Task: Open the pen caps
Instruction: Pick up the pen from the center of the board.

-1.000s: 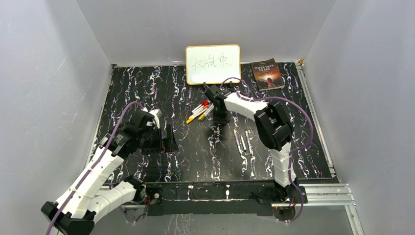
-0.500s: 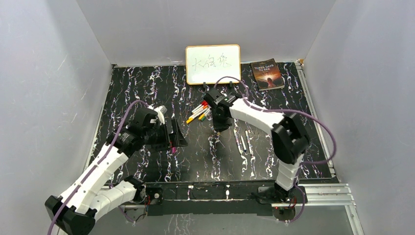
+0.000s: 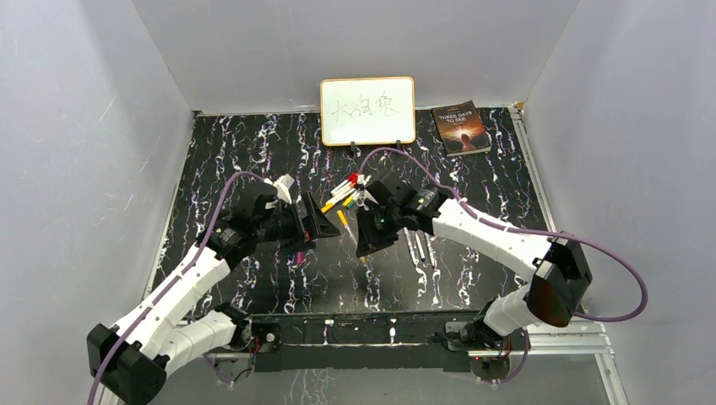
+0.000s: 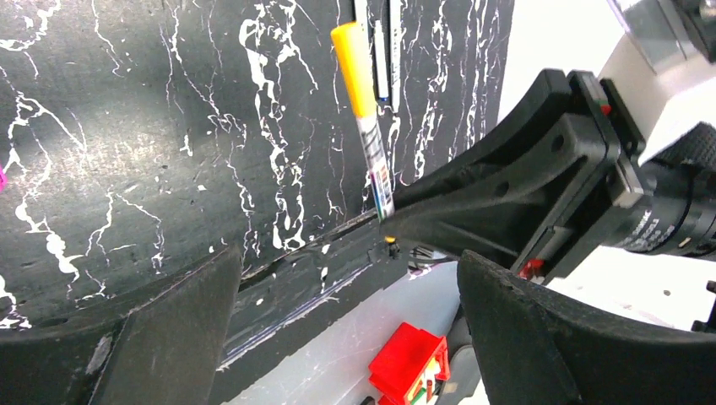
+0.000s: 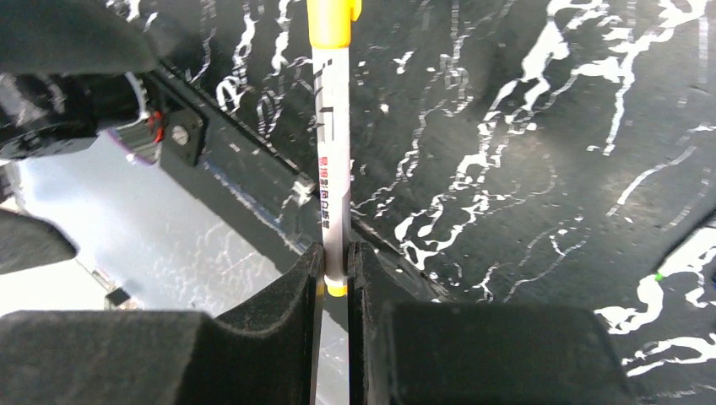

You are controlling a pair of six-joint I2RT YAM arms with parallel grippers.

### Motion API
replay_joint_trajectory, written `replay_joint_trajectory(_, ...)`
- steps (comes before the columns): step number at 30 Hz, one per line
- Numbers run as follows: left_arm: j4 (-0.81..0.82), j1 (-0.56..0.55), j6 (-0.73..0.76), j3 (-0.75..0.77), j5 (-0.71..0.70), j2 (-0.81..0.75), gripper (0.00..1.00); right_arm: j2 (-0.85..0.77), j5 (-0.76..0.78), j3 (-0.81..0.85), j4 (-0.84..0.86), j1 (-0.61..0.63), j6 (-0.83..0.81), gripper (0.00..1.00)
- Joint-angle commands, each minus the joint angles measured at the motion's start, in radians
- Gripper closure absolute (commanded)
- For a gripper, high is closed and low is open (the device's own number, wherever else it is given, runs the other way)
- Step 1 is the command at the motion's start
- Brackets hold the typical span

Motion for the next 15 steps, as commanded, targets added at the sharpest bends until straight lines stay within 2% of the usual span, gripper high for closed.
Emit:
replay_joint_trajectory(1,0.061,0.003,-0.053,-0.016,0.04,-0.024,0.02,-0.058,-0.094,-0.012,0.1,0.009,-0.005,1.0)
replay_joint_trajectory(15,0.042,0.004,-0.038,-0.05,0.059,-0.042,0.02,-0.084,-0.08,-0.111,0.179,0.013,0.059,1.0)
